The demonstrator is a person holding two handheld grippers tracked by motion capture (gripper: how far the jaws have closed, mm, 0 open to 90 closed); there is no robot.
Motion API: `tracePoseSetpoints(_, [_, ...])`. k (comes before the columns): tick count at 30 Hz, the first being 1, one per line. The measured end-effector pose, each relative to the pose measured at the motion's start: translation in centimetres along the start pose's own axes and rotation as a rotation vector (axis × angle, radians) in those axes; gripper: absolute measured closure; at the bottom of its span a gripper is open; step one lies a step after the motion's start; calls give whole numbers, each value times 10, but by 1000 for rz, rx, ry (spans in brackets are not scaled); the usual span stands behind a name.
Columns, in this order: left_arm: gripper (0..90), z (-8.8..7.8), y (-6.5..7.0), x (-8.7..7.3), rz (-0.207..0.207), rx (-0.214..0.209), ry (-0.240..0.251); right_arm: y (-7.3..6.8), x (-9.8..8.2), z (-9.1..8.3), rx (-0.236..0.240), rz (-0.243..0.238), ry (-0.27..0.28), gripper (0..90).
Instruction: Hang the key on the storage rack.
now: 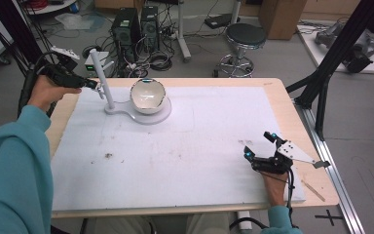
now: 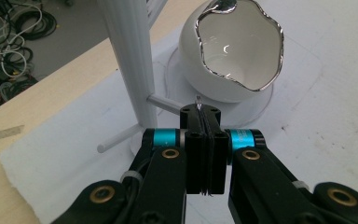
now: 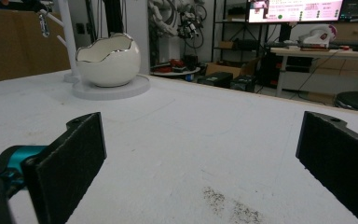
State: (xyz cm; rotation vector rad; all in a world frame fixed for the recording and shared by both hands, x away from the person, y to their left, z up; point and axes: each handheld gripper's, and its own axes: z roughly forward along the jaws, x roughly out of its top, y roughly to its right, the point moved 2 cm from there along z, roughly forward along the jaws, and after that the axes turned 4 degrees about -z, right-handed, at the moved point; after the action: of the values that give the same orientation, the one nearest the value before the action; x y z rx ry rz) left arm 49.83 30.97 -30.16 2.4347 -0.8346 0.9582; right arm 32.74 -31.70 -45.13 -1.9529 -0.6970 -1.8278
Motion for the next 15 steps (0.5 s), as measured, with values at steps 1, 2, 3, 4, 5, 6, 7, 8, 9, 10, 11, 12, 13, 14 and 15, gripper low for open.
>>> tracePoseSetpoints(1, [885,0,0,0,6,0,-2,0,0,0,0,0,-1,7])
tracePoseSetpoints(2, [885,1,0,0,14,3,0,0,0,0,0,0,-1,7])
tracePoseSetpoints(3, [884,2,0,0,20,7,0,0,0,0,0,0,0,7])
tracePoseSetpoints(4, [885,2,0,0,24,7,-3,0,0,0,0,0,0,7])
tracePoseSetpoints(5, [884,2,0,0,20,8,-5,0,0,0,0,0,-1,6])
tracePoseSetpoints(6, [884,3,0,0,20,13,-8,0,0,0,0,0,-1,7])
tracePoseSetpoints(7, [884,3,-1,0,20,8,-7,0,0,0,0,-1,0,7])
tracePoseSetpoints(8, [883,4,-1,0,19,13,-9,0,0,0,-1,0,0,7])
tracePoseSetpoints(9, [882,4,-1,0,18,14,-4,0,0,0,-1,-1,0,6])
tracePoseSetpoints(10, [881,4,-1,0,28,17,-6,0,0,0,-1,0,0,7])
tracePoseSetpoints(11, [878,4,-1,0,32,24,-4,0,0,0,0,0,0,6])
tracePoseSetpoints(12, [876,5,-1,0,35,24,0,0,0,0,-1,0,0,7])
tracePoseSetpoints(13, [874,5,-1,0,44,29,-1,0,0,0,-1,-1,-1,7])
tracePoseSetpoints(14, [867,6,-1,-1,53,50,-1,0,0,0,-1,0,-1,7])
tracePoseSetpoints(15, [848,5,-2,-1,58,64,12,0,0,0,-1,-2,-1,7])
